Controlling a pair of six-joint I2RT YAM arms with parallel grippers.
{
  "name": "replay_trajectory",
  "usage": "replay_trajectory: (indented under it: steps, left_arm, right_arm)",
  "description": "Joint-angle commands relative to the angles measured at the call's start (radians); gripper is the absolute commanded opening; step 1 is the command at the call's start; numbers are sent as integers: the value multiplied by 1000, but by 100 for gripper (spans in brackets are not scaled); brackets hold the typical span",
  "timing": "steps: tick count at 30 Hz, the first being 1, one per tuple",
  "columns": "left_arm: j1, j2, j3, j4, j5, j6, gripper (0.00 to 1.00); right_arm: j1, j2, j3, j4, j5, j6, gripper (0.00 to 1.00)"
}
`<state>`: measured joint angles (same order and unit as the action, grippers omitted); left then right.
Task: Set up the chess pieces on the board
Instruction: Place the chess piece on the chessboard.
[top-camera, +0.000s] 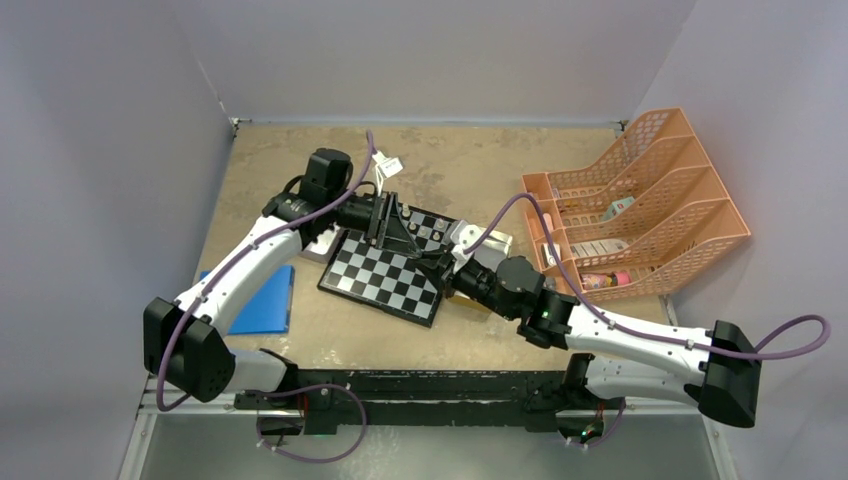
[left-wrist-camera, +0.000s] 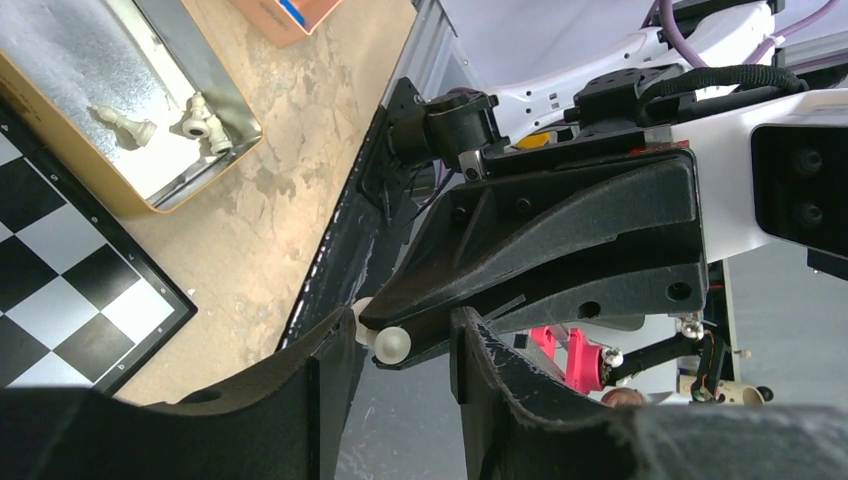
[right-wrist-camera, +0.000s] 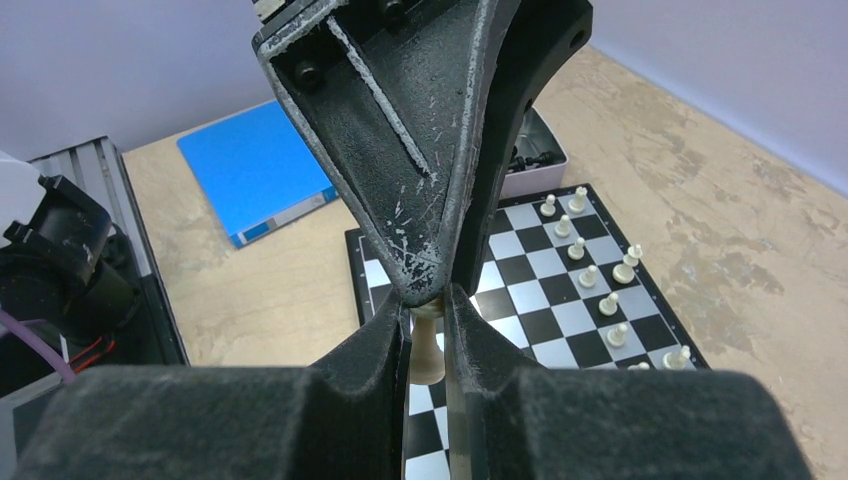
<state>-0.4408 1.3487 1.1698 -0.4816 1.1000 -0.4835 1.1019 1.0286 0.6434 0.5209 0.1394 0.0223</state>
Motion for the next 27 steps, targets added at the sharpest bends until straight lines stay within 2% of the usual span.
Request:
replay_trajectory:
  steps: [1,3,9,17,21,27]
  left_arm:
    - [-28,8,50,-27,-32,63,37]
    - [-38,13,55,-39,-47,71,34]
    - [-50,12,64,-71,-65,96,15]
    - [-50,10,85,-121,-92,132,5]
    - [-50,13,100,-125,-112,133,0]
    - [-50,6,119,-138,-296,126,0]
  right_arm:
    - [8,1,48,65,24,-11,12]
    - [9,3,48,66,26,-12,11]
    - [9,6,39,71,39,-11,11]
    - [9,10,13,88,52,-7,14]
    - [9,18,17,64,50,7,28]
    - [9,-23,11,-39,119,73,58]
